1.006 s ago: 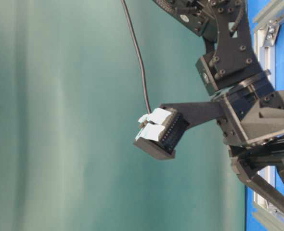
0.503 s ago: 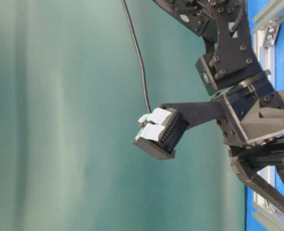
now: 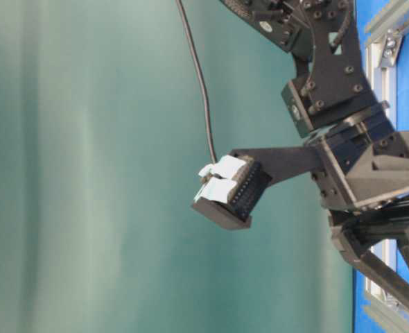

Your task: Insert the wire through the string loop located on the left side.

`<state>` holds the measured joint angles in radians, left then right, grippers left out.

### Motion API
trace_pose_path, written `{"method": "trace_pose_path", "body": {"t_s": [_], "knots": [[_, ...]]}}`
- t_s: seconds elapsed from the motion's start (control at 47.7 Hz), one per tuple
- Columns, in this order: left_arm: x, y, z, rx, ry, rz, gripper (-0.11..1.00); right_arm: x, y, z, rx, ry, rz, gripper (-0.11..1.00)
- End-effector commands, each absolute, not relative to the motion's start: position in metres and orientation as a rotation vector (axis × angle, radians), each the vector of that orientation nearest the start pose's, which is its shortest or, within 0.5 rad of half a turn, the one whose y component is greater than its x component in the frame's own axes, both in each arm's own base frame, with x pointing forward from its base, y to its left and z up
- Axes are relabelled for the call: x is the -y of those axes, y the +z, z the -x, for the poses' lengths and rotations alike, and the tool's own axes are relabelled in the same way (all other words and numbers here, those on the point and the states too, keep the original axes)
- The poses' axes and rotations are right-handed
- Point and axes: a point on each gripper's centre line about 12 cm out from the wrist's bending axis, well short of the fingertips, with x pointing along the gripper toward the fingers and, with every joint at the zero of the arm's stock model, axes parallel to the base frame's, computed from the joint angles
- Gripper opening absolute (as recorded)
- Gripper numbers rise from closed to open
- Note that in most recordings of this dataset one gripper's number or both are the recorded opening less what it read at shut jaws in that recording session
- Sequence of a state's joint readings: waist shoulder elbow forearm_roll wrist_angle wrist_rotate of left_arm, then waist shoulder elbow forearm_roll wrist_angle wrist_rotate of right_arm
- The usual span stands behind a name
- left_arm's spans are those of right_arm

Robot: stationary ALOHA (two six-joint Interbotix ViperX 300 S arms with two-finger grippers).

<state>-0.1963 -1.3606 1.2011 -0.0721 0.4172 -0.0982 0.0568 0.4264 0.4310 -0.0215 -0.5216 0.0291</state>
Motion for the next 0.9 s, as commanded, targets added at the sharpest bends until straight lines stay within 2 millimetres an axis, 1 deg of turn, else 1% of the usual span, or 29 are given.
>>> {"method": "trace_pose_path", "body": {"t_s": [0.0, 0.21, 0.503, 0.524, 0.587, 0.692, 0.776, 0.817, 0.88], "knots": [[0.028, 0.269, -0.129, -0.273, -0.197, 0.137, 0.08, -0.028, 0.135, -0.489, -0.272, 0.063, -0.005, 0.96], [0.026, 0.269, -0.128, -0.275, -0.182, 0.139, 0.08, -0.028, 0.135, -0.489, -0.272, 0.062, -0.007, 0.96], [0.019, 0.261, -0.128, -0.310, -0.126, 0.154, 0.09, -0.028, 0.135, -0.489, -0.272, 0.062, -0.007, 0.96], [0.019, 0.261, -0.128, -0.309, -0.126, 0.156, 0.11, -0.027, 0.135, -0.489, -0.270, 0.061, -0.009, 0.96], [0.019, 0.261, -0.128, -0.310, -0.126, 0.156, 0.25, -0.027, 0.135, -0.489, -0.270, 0.061, -0.009, 0.96], [0.019, 0.258, -0.128, -0.324, -0.126, 0.150, 0.58, -0.028, 0.136, -0.490, -0.269, 0.062, -0.009, 0.96], [0.019, 0.255, -0.128, -0.334, -0.126, 0.145, 0.81, -0.027, 0.136, -0.490, -0.269, 0.060, -0.010, 0.96], [0.019, 0.254, -0.128, -0.337, -0.126, 0.145, 0.86, -0.028, 0.136, -0.490, -0.268, 0.062, -0.012, 0.96], [0.019, 0.254, -0.128, -0.336, -0.126, 0.145, 0.83, -0.028, 0.137, -0.490, -0.264, 0.061, -0.013, 0.96]]}}
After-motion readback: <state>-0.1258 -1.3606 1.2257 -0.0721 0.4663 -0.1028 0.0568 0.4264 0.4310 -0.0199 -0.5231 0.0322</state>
